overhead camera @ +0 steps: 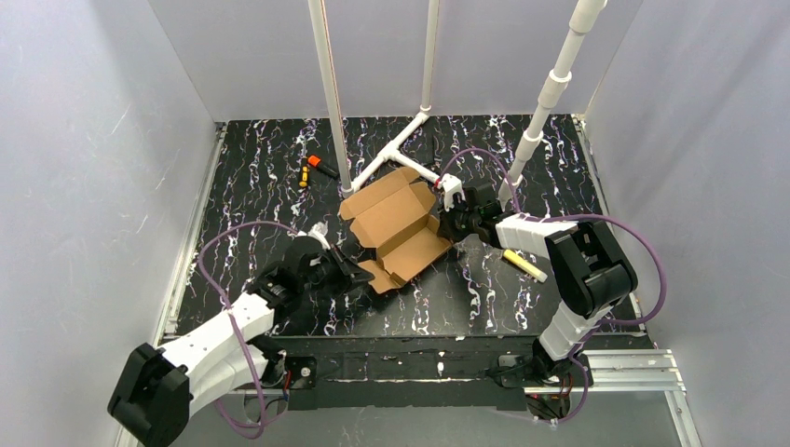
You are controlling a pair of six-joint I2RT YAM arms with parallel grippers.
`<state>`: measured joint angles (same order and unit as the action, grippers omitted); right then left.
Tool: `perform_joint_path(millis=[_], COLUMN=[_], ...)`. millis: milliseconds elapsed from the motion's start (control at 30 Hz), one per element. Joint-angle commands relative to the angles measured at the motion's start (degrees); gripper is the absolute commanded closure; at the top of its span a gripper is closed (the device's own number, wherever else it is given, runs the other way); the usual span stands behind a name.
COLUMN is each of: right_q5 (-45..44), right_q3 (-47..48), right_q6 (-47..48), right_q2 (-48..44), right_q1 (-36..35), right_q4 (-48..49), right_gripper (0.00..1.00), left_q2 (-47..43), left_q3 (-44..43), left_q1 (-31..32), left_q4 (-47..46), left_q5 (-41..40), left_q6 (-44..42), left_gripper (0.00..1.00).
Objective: Fold the paper box
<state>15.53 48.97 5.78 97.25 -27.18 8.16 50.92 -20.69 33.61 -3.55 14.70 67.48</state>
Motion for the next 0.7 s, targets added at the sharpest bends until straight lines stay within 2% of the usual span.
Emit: perform_joint_path(millis=[0,300,467,667], right_q5=[-0.71,-0.90,-0.71,-0.79], right_q3=[0.95,1.03,1.34,1.43], right_q6=[-1.29,-0.93,-0.73,-0.61], right_q2=[1.26,1.79,2.49,2.68], right_q1=[-1.43,-2.26,-2.26,-2.26], right_q4=[1.76,1.59,1.33,1.24], right_gripper=[0.93,0.93,0.93,0.93], left_q2=[5.31,15.81,17.75,15.98], left_q3=[-6.08,-10.17,-9.62,-8.41], left_q1=[0.64,1.67,1.73,1.73], left_q4=[-0.91,-4.46,-6.32,-7.25], left_q5=[1.80,3.83,3.85,3.40], left_q6=[-4.13,-6.06,-5.84,-5.78], left_gripper=[1.00,1.00,0.83,0.69])
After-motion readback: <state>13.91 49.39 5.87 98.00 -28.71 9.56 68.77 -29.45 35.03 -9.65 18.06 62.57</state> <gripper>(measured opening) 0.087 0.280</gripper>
